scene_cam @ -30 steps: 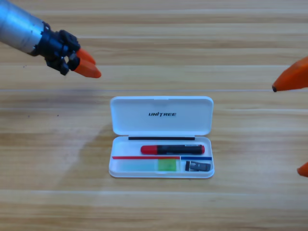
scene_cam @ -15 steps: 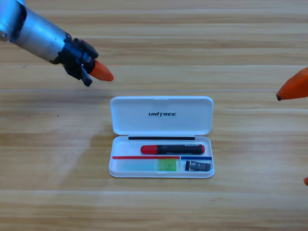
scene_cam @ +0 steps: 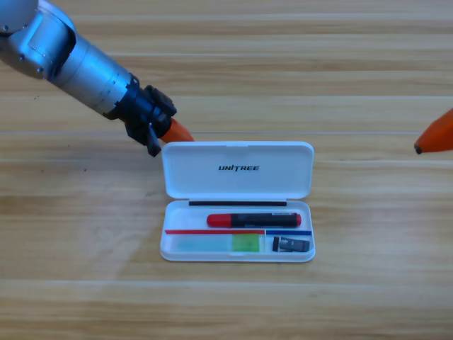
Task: Clean up eraser and pencils
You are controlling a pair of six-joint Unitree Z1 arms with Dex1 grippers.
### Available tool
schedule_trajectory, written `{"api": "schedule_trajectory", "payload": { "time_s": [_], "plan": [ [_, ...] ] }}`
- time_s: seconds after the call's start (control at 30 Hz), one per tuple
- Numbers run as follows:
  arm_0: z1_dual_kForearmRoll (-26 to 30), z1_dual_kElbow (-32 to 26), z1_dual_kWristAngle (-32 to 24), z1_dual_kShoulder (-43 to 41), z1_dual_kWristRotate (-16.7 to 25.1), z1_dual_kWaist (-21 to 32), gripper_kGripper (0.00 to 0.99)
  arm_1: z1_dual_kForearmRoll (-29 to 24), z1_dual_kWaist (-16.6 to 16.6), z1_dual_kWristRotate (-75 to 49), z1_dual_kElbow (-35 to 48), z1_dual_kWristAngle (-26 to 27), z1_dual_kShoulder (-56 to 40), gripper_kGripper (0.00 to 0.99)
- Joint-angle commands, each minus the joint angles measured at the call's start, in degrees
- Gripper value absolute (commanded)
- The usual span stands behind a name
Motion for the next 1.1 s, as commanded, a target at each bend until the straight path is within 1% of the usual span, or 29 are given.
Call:
{"api": "schedule_trajectory", "payload": {
  "time_s": [0.03, 0.43, 0.53, 0.73, 0.93, 1.1],
  "plan": [
    [2.5, -0.2, -2.0, 0.9, 1.4, -1.7, 0.0, -1.6, -1.3, 0.0, 2.4, 1.1, -1.8, 0.959],
    [9.4, -0.2, -3.3, -6.3, 3.1, -5.0, 0.0, -2.4, -1.3, 0.0, 3.0, 1.2, -1.6, 0.959],
    [10.4, 0.0, -3.3, -8.1, 3.4, -5.8, 0.0, -2.4, -1.3, 0.0, 3.0, 1.2, -1.5, 0.959],
    [10.6, 1.9, -1.9, -10.9, 4.1, -7.3, 0.0, -2.4, -1.3, 0.0, 3.0, 1.7, -1.4, 0.959],
    [9.4, 5.0, 0.3, -12.3, 4.9, -8.0, 0.0, -2.4, -1.3, 0.0, 3.0, 1.8, -1.1, 0.959],
    [9.7, 3.7, 0.8, -13.1, 4.4, -8.0, 0.0, -2.4, -1.3, 0.0, 3.1, 1.9, -1.1, 0.959]
  ]
}}
